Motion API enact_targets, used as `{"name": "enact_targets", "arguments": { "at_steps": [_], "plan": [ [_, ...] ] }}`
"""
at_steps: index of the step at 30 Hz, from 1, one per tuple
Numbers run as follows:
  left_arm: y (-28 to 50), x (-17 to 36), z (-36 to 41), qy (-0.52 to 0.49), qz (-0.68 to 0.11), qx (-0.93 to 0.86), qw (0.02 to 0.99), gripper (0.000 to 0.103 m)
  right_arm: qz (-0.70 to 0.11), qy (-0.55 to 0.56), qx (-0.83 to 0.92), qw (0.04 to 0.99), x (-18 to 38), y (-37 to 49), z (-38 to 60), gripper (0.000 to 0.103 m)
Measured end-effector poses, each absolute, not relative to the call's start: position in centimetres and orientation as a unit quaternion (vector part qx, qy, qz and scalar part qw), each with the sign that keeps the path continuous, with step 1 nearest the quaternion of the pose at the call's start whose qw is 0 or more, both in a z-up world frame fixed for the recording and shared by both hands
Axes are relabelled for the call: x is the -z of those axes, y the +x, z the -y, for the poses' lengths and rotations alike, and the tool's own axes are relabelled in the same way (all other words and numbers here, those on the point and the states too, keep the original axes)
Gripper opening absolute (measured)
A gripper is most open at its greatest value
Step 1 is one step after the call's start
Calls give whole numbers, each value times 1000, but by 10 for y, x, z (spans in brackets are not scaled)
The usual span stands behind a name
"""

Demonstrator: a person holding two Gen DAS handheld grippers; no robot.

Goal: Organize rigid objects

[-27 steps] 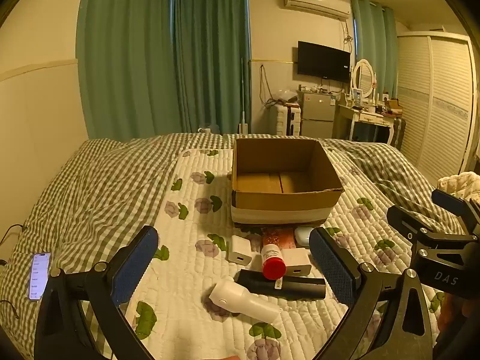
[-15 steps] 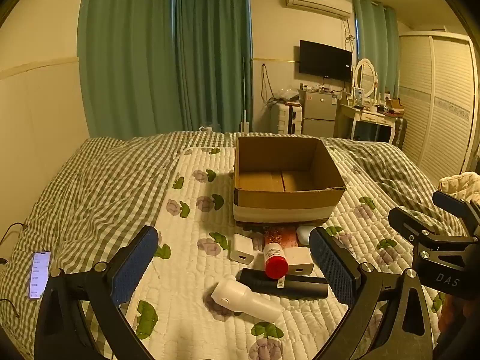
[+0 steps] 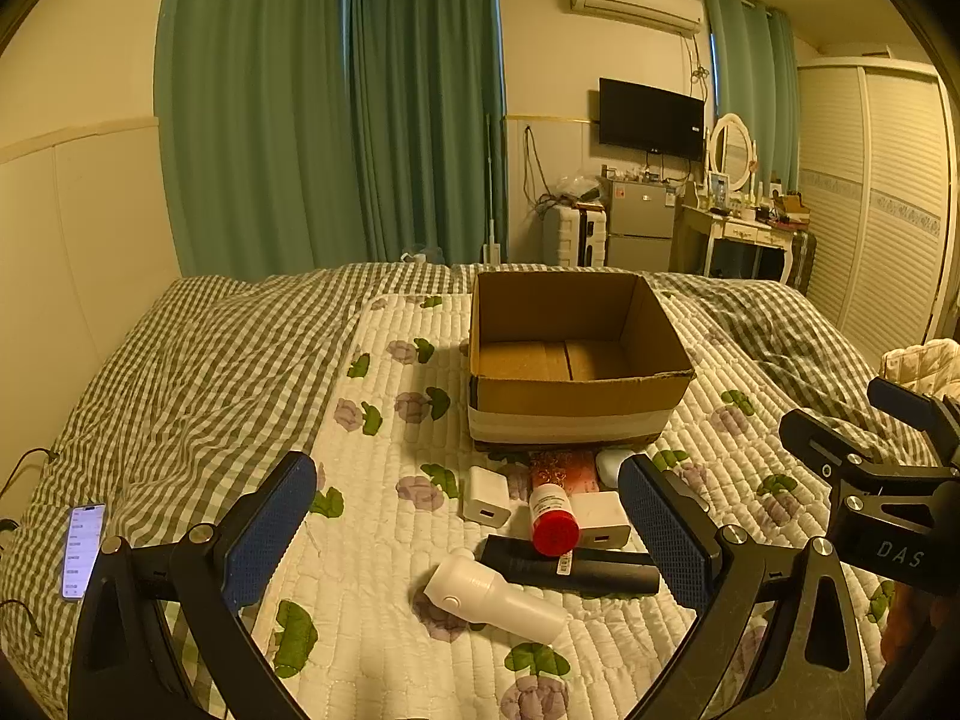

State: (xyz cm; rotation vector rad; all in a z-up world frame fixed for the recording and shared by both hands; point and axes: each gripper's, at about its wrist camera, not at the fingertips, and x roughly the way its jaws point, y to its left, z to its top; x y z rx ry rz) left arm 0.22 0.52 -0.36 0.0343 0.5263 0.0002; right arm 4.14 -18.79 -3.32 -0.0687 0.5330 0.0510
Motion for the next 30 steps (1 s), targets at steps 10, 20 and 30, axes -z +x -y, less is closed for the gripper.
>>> {"name": "enact_targets", "arguments": {
  "at_steps": [10, 20, 30],
  "plan": [
    [2, 4, -5, 18, -259, -2, 966, 103, -265, -33, -26, 963, 35, 42, 186, 103],
    [3, 4, -6, 18, -260, -2, 966, 103, -265, -33, -26, 963, 35, 42, 186, 103],
    [2, 5, -8, 18, -260, -3, 965, 103, -268, -32, -27, 963, 39, 43, 184, 103]
  ]
}}
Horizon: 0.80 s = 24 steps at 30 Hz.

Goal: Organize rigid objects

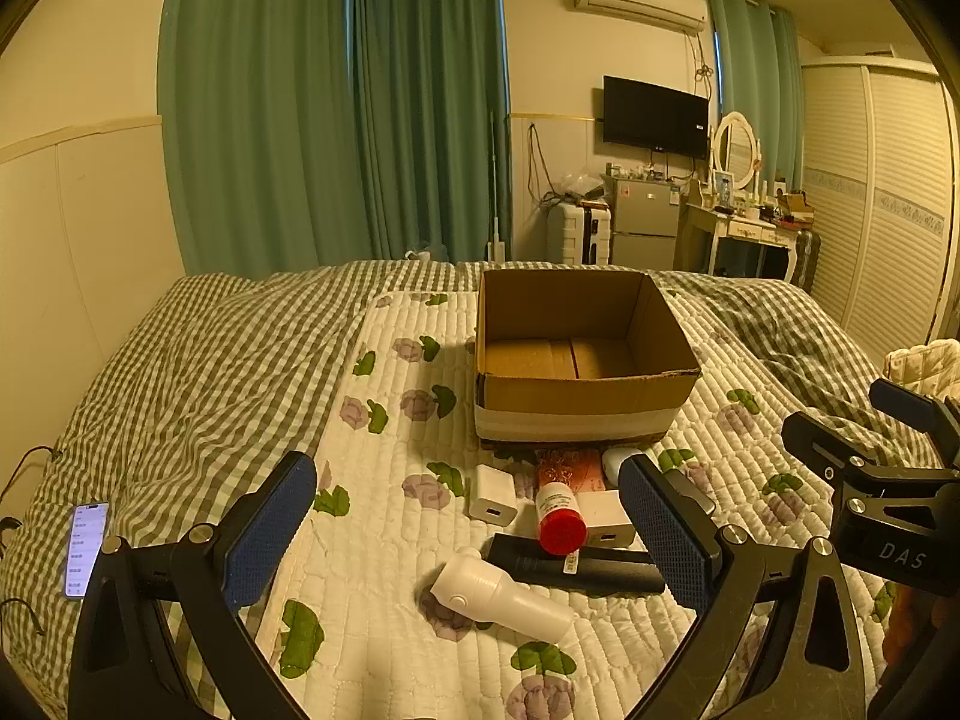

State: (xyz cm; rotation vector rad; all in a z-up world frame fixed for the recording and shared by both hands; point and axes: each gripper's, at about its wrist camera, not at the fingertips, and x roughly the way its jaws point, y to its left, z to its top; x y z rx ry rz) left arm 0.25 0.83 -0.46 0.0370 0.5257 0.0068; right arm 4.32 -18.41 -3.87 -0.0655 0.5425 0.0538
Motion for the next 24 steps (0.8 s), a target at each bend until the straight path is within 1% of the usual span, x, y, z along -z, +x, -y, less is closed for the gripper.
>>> {"name": "enact_targets", "arguments": {
  "at_steps": [24],
  "plan": [
    [0, 5, -10, 24, -256, -6, 966, 103, -267, -32, -29, 963, 37, 41, 185, 103]
  ]
}}
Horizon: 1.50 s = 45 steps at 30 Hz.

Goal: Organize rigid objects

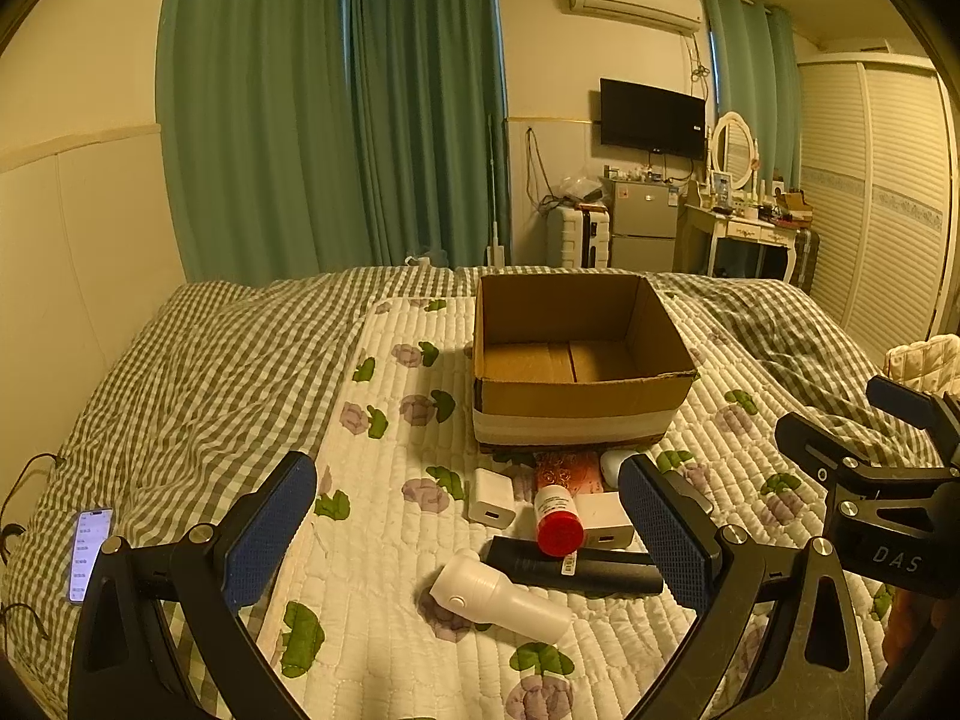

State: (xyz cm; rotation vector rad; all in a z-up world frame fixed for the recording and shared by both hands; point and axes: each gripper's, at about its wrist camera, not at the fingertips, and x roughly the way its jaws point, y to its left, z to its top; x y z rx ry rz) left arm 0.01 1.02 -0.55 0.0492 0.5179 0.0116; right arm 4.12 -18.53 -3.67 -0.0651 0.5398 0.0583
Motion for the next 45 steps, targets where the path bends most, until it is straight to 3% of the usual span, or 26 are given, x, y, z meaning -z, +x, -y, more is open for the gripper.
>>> {"name": "enact_targets", "arguments": {
  "at_steps": [15, 25, 34, 38, 40, 42, 45],
  "plan": [
    [3, -5, -4, 28, -259, -17, 965, 103, -281, -45, -27, 958, 33, 50, 189, 103],
    [52, 89, 1, 56, -396, -42, 915, 101, -379, -21, -21, 925, 96, 92, 209, 103],
    [65, 134, -2, 38, -470, -51, 880, 100, -419, 0, -40, 907, 125, 114, 210, 103],
    [76, 149, 11, 34, -500, -32, 865, 76, -432, -1, -41, 901, 132, 118, 210, 103],
    [76, 149, 15, 42, -493, -37, 868, 73, -439, 1, -40, 898, 135, 120, 211, 103],
    [74, 140, 10, 30, -483, -41, 874, 61, -447, 0, -40, 894, 137, 123, 210, 103],
    [72, 125, 5, 23, -474, -26, 880, 58, -459, -9, -47, 887, 138, 128, 205, 103]
  ]
}}
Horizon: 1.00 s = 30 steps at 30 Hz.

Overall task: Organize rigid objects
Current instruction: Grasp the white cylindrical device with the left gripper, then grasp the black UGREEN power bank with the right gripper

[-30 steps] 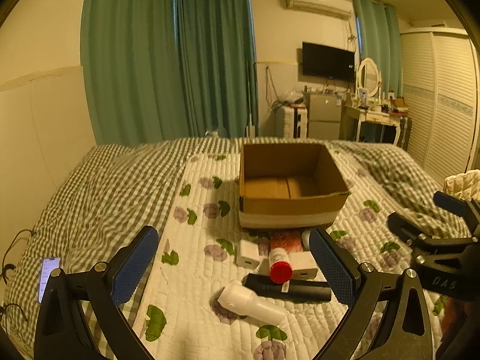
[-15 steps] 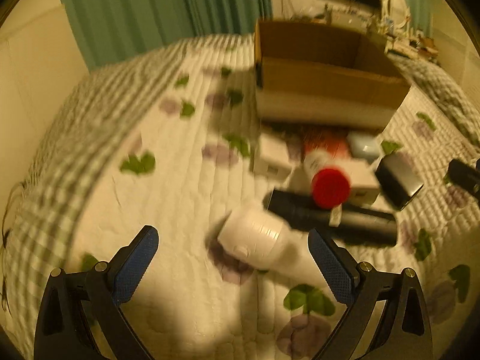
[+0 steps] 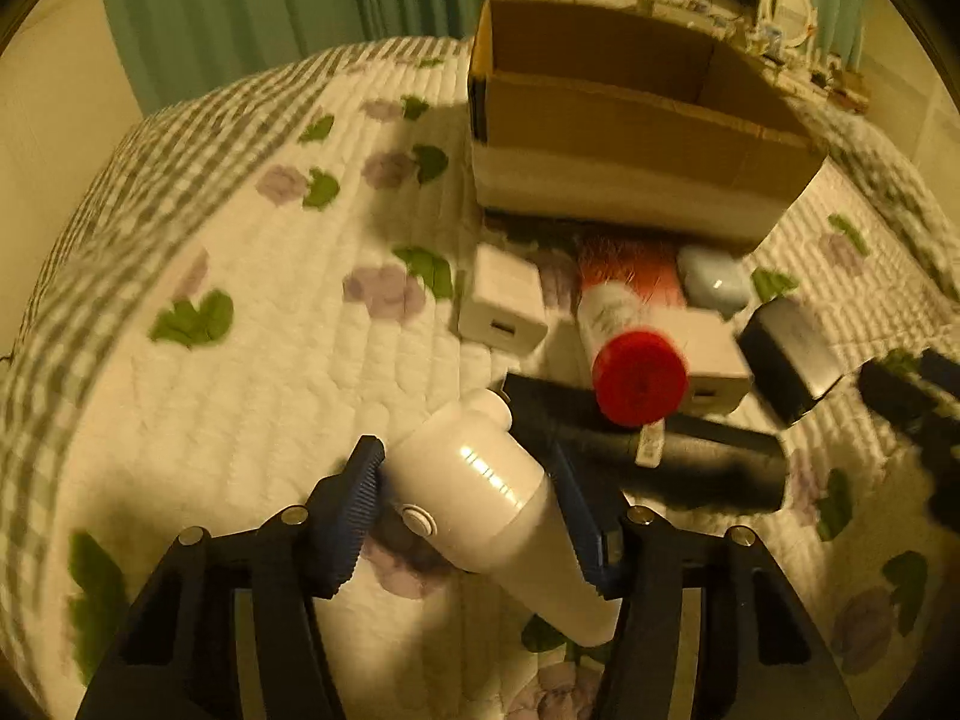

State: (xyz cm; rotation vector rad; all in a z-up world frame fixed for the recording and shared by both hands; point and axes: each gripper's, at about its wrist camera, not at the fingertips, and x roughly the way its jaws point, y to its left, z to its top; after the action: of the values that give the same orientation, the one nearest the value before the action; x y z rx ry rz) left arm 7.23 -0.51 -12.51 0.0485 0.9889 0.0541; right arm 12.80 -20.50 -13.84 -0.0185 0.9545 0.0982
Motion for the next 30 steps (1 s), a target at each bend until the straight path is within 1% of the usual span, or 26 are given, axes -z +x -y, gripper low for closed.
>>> {"name": "enact_targets", "arguments": {
  "at_steps": [2, 4, 6, 8, 10, 11, 13, 15, 16, 17, 18, 23, 26, 30],
  "plan": [
    [72, 114, 1, 19, -465, -18, 885, 57, -469, -24, -46, 881, 139, 135, 199, 103],
    [71, 106, -1, 19, -457, -13, 889, 57, -476, -34, -50, 877, 143, 143, 195, 101],
    [73, 96, -3, 20, -444, -10, 896, 57, -488, -45, -50, 870, 149, 153, 192, 95],
    [77, 86, -4, 21, -433, -5, 901, 57, -497, -56, -53, 864, 158, 163, 187, 91],
    [86, 81, -6, 28, -426, -4, 904, 57, -509, -62, -51, 857, 169, 172, 184, 89],
    [89, 81, -8, 31, -426, -5, 904, 57, -511, -64, -51, 855, 174, 175, 183, 86],
    [94, 82, -8, 32, -428, -4, 903, 57, -518, -65, -52, 851, 182, 180, 181, 78],
    [96, 85, -7, 34, -431, 0, 902, 57, -522, -71, -51, 849, 188, 182, 179, 67],
    [97, 87, -5, 37, -432, 1, 901, 57, -523, -74, -51, 847, 190, 183, 177, 64],
    [96, 88, -5, 37, -433, 2, 901, 57, -525, -77, -50, 846, 192, 183, 176, 54],
    [96, 90, -5, 36, -434, 3, 900, 57, -524, -80, -43, 847, 193, 182, 176, 47],
    [92, 90, 0, 36, -433, 8, 900, 57, -502, -59, -40, 862, 183, 172, 186, 44],
    [87, 82, 2, 36, -426, 14, 904, 57, -477, -47, -42, 876, 164, 162, 190, 43],
    [83, 59, 7, 46, -405, 24, 913, 57, -439, -47, -50, 896, 122, 149, 191, 43]
  ]
}}
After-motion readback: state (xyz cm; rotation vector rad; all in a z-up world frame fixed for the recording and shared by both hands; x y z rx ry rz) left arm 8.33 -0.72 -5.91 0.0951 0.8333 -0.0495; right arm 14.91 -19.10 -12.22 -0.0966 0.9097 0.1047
